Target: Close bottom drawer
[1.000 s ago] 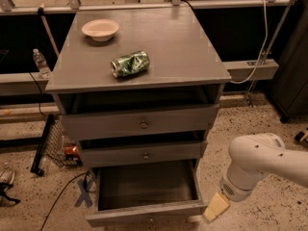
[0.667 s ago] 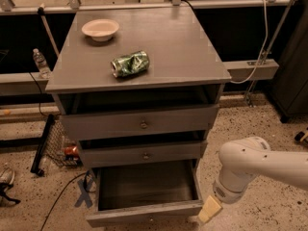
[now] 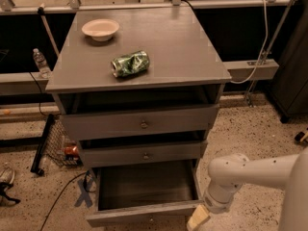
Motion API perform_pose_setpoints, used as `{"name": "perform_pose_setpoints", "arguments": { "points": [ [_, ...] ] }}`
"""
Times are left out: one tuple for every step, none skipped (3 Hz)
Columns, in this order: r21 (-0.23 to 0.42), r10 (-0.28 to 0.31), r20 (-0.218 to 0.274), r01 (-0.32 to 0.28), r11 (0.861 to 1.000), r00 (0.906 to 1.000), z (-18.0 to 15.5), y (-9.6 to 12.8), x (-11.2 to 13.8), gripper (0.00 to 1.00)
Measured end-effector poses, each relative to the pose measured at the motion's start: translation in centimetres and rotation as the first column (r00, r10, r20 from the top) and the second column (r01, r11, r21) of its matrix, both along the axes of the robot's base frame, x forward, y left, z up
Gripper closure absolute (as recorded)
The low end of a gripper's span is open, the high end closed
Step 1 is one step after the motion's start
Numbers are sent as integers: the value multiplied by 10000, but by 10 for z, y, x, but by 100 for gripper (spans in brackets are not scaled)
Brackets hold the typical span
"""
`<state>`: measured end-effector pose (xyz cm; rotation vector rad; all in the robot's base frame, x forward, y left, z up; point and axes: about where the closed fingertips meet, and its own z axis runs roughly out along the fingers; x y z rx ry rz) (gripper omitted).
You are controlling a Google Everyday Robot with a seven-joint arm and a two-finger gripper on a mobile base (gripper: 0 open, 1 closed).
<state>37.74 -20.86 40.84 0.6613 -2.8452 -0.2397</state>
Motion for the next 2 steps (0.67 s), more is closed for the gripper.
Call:
{"name": "perform_pose_setpoints", "arguments": {
  "points": [
    [362,-357,-188,364,9987,9992,-33,1,-3,0],
    [881,-619,-364,649,9940,9974,-66,6,-6,0]
  ]
}}
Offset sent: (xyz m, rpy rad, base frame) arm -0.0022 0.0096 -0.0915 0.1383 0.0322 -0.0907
